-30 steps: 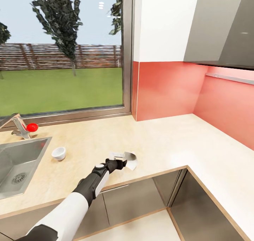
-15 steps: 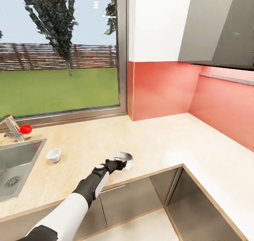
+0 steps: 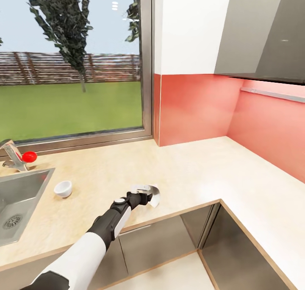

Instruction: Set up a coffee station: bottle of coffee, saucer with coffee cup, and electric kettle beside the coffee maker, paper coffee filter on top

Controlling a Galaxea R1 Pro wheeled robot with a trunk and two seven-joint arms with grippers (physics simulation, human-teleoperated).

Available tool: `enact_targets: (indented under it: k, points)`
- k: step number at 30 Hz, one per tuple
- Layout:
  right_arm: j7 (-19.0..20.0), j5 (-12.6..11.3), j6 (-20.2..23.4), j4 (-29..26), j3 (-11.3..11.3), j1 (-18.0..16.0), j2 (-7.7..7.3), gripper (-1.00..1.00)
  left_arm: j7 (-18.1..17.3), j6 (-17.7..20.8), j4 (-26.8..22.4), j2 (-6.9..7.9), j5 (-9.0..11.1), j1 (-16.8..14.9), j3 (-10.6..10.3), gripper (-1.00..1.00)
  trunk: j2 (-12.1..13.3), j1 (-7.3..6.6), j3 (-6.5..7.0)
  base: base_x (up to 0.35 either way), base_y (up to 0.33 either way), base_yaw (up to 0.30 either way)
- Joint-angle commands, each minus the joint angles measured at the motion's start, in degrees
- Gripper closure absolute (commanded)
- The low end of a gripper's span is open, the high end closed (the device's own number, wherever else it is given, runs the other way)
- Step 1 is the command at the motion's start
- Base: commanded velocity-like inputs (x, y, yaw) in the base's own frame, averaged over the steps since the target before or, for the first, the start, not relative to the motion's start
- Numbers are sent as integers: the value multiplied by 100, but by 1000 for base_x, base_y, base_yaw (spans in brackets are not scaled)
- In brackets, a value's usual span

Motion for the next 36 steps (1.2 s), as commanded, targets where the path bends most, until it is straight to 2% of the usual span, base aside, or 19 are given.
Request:
enact_targets:
  k: [1, 30, 36]
  points:
    - [-3, 1, -14, -3, 1, -1, 0, -100, -1, 35, -6, 0, 55, -6, -3, -100, -12, 3, -11, 6, 0, 0]
    - [-4, 1, -14, -3, 1, -1, 0, -100, -1, 35, 7, 0, 55, 2, -4, -100, -12, 3, -11, 49, 0, 0]
    - [-3, 1, -14, -3, 1, -1, 0, -100, -9, 28, -1, 0, 53, 149, -6, -100, -12, 3, -11, 3, 0, 0]
